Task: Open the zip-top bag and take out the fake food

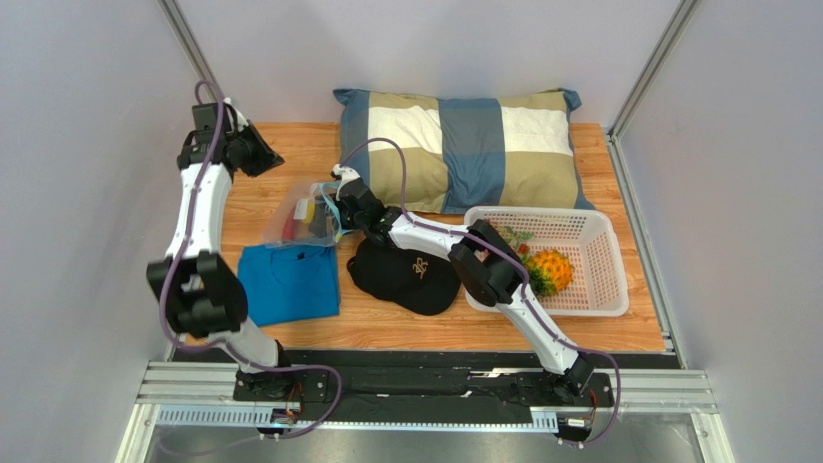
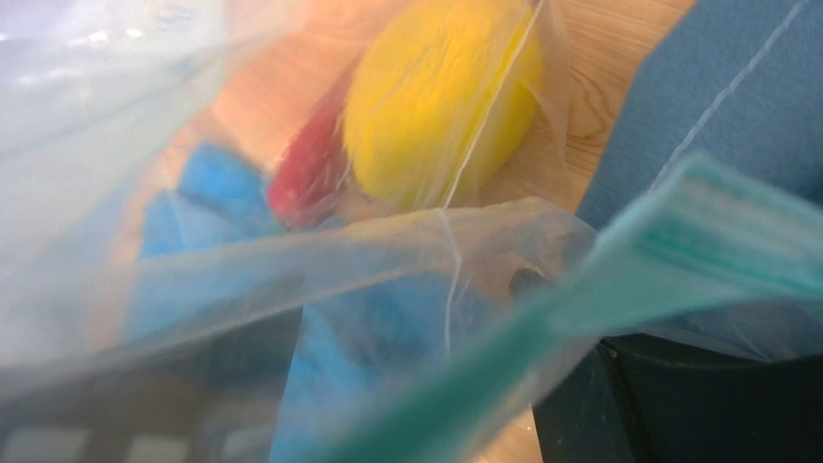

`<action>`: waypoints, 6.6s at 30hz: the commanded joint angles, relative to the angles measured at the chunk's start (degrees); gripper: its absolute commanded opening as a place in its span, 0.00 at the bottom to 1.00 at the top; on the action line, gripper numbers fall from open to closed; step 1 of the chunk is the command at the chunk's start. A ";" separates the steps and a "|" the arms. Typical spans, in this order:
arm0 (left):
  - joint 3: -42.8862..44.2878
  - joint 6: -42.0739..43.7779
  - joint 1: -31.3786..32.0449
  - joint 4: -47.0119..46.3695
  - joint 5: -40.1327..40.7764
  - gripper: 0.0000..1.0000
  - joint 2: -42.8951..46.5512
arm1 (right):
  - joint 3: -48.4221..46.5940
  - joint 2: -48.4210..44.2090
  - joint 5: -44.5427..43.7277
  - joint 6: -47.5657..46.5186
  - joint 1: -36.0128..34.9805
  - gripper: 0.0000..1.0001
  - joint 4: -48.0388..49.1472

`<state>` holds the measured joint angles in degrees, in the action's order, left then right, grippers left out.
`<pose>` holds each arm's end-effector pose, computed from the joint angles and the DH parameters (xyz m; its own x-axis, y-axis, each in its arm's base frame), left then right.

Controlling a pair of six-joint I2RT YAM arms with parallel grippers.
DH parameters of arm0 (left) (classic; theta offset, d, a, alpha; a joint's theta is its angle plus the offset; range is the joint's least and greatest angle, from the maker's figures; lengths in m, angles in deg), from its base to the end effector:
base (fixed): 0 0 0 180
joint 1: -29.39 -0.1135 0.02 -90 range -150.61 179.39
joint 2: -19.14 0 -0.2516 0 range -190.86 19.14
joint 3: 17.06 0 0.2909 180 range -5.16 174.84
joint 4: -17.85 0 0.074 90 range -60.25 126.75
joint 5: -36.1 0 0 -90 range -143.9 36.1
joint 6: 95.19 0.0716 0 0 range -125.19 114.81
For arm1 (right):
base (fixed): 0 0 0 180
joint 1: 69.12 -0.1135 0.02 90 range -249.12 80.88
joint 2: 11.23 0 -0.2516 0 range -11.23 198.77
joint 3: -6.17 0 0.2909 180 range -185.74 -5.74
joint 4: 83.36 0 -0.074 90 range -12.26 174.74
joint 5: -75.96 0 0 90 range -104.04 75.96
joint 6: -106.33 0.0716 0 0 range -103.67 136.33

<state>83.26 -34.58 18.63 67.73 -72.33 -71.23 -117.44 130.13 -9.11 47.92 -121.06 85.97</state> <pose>0.4139 0.0556 0.3243 -0.5794 -0.5840 -0.5686 -0.2563 0.7927 -0.5531 0.3782 0.4931 0.1128 -0.6853 -0.0286 -0.7277 -0.5542 0.6688 0.4955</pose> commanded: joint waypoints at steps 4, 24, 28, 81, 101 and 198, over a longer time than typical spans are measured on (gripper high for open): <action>12.03 6.01 0.22 1.58 -1.78 0.07 -23.26 | -9.58 2.60 1.49 4.61 0.35 0.82 -3.23; -1.58 3.37 4.00 -5.63 -6.17 0.05 -26.62 | -18.82 11.22 -2.20 9.36 1.32 0.84 -4.49; -2.47 5.92 4.08 -5.02 -8.37 0.04 -25.91 | -19.51 12.18 -1.24 10.68 1.67 0.83 -4.39; -3.52 7.33 12.70 8.17 3.40 0.57 9.60 | -11.96 -9.52 3.86 4.35 1.41 0.00 -27.69; 14.93 27.17 12.26 11.94 14.13 0.00 0.63 | -21.62 -11.81 3.25 20.53 2.90 0.00 -18.11; -2.46 11.72 6.63 -3.61 -11.44 0.00 4.50 | -13.63 -2.24 2.10 7.16 1.14 0.13 -8.01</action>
<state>80.31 -20.63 25.23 67.14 -79.68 -69.02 -128.12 124.64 -8.46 52.47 -119.12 72.18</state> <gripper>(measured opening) 0.003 0.156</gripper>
